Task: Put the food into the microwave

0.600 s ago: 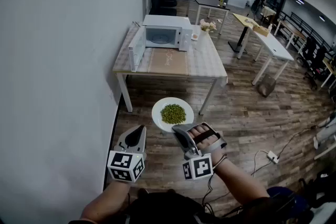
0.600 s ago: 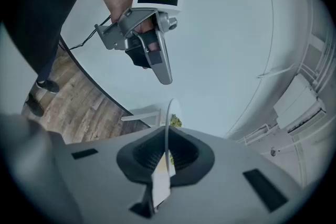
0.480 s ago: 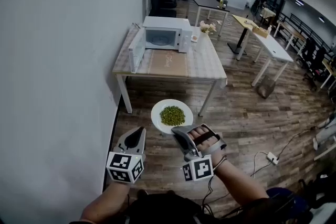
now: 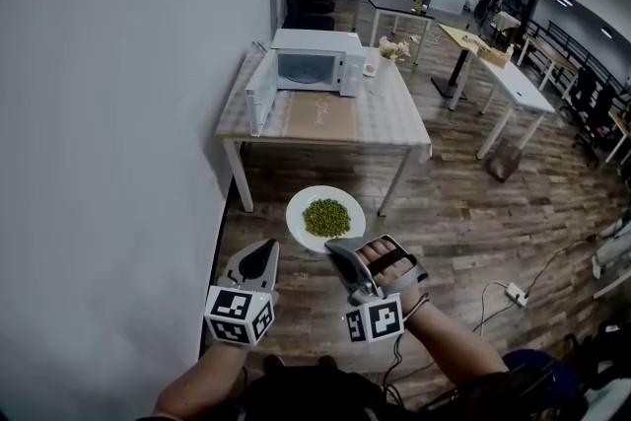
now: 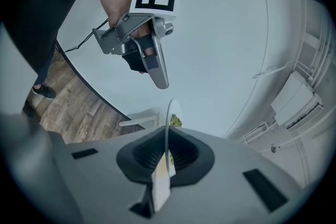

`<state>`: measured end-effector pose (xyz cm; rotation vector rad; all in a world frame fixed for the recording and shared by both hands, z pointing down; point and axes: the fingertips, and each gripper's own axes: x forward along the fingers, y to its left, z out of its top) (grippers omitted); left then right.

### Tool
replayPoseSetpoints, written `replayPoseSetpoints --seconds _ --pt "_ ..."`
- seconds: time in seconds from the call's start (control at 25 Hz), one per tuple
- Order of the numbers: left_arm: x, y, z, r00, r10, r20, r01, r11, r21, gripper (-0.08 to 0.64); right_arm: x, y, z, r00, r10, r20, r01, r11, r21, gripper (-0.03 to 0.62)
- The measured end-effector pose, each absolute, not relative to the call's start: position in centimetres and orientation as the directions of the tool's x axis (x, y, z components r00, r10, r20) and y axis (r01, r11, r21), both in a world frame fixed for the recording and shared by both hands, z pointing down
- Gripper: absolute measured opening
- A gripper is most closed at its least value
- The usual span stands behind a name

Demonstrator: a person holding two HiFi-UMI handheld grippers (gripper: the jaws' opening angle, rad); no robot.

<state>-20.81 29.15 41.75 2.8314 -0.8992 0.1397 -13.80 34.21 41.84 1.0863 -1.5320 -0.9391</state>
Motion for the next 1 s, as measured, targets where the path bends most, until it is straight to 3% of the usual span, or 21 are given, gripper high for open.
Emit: replayPoseSetpoints --seconds 1.0 --pt "-23.7 26.8 41.5 0.866 -0.491 0.097 -0.500 -0.856 0.134 0.009 -16.9 32.3 41.8 -0.023 -0.957 0.288 -0.206 0.287 0.935 0.018"
